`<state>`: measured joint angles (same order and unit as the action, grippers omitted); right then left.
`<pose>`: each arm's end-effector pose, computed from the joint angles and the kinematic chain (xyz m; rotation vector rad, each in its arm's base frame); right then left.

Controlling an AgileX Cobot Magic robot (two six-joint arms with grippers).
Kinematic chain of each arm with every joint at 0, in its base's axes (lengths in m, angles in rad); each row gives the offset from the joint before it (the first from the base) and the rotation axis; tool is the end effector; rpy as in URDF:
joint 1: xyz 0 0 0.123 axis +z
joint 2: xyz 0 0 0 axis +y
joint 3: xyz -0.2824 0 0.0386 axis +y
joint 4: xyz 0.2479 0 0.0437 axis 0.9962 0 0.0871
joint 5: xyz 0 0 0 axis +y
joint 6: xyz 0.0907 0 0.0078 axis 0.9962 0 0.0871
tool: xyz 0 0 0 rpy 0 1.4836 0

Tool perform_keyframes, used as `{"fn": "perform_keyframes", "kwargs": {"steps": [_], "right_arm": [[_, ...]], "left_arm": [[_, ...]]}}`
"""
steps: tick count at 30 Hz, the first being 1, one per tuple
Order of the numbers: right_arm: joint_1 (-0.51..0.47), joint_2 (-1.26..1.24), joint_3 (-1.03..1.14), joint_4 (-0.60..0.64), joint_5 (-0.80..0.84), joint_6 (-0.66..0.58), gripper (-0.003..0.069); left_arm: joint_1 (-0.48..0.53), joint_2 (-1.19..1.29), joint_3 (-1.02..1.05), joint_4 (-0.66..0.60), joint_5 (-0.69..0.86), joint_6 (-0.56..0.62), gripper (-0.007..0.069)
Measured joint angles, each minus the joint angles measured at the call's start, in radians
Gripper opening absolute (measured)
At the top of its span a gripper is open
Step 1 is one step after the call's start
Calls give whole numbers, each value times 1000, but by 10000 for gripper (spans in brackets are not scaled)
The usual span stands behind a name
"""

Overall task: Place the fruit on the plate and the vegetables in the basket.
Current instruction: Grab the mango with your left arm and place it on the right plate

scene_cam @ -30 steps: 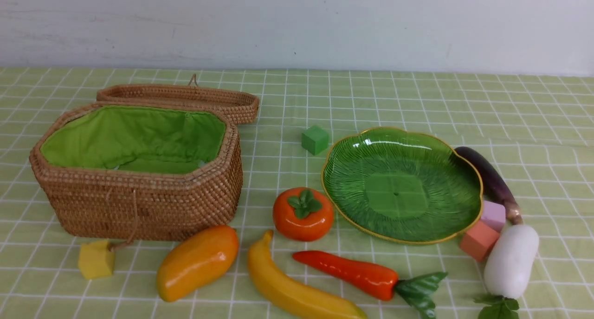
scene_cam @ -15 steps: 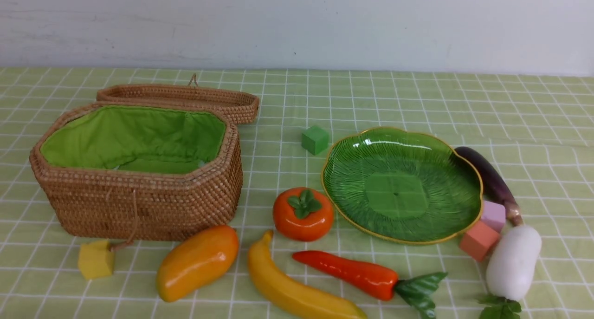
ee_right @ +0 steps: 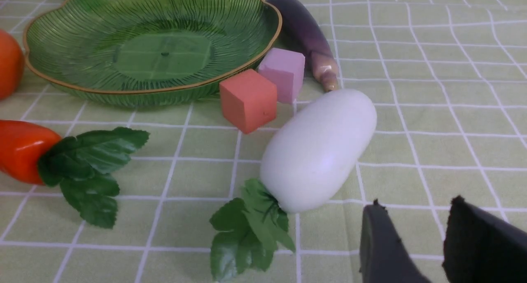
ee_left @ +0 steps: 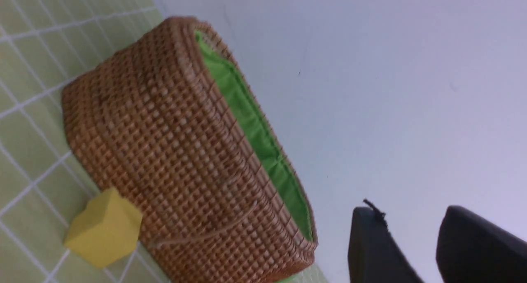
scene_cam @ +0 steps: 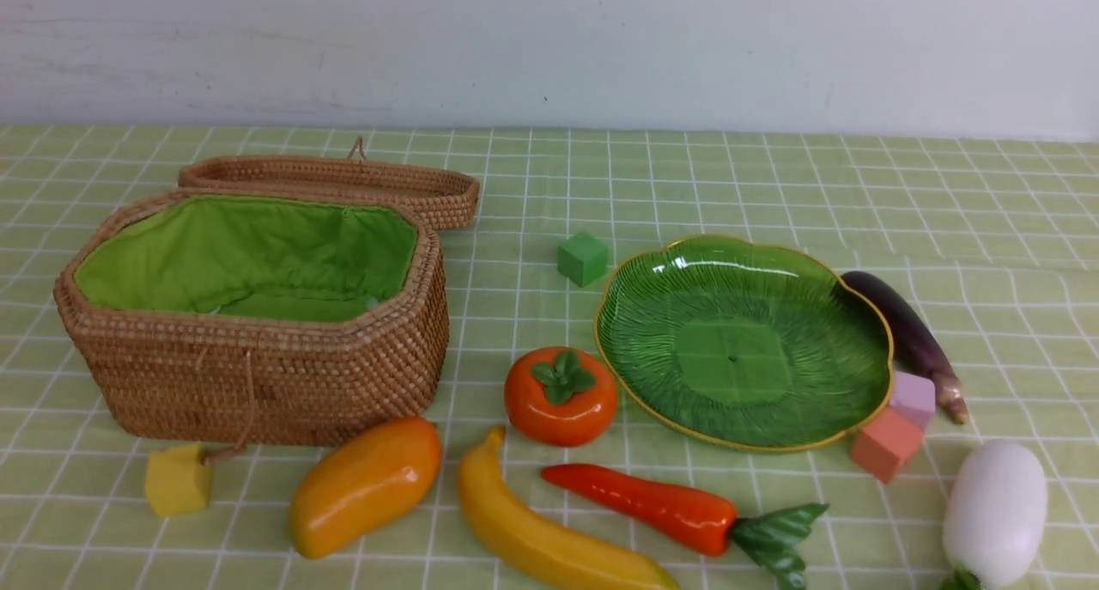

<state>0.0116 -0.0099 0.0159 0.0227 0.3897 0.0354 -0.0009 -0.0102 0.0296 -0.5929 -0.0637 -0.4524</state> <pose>0.0521 0.0014 0.1733 0.0362 1.8792 0.0548 0.0563 0.0031 0.2084 -0.7756 1.2887 -0.8240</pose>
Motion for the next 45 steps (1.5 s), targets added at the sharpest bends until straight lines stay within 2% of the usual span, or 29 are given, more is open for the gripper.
{"fn": "perform_keyframes", "kwargs": {"steps": [2,6,7,9,10,14,16,18,21,23,25,31,34,37,40,45], "right_arm": [[0,0,0,-1,0,0,242],[0,0,3,11,-28,1,242],[0,0,5,14,-32,4,242],[0,0,11,102,-107,38,242],[0,0,11,102,-114,42,242],[0,0,11,296,-285,134,242],[0,0,11,343,-305,154,242],[0,0,11,391,-336,172,242],[0,0,9,415,-339,180,237],[0,0,-15,420,-281,177,223],[5,8,-107,420,-140,132,186],[67,189,-448,419,255,-92,89],[82,294,-613,420,457,-188,69],[82,374,-742,421,608,-227,69],[82,425,-839,424,703,-257,74],[82,439,-890,448,732,-323,80]], "left_arm": [[1,0,-10,-2,14,24,183],[1,10,-143,14,149,121,8],[1,15,-169,21,164,134,-3],[1,64,-270,45,259,219,-13],[1,74,-288,48,287,234,-13],[-10,201,-452,58,466,415,-13],[-24,224,-468,55,475,452,-13],[-70,273,-477,44,490,543,-13],[-113,293,-480,40,508,601,-13],[-151,310,-489,37,526,638,-13],[-176,336,-513,37,545,657,-13],[-182,452,-590,60,596,687,-13],[-182,539,-643,75,673,726,-13],[-182,622,-692,78,740,739,-13],[-182,698,-733,81,782,750,-13],[-201,771,-754,81,785,791,-13]]}}
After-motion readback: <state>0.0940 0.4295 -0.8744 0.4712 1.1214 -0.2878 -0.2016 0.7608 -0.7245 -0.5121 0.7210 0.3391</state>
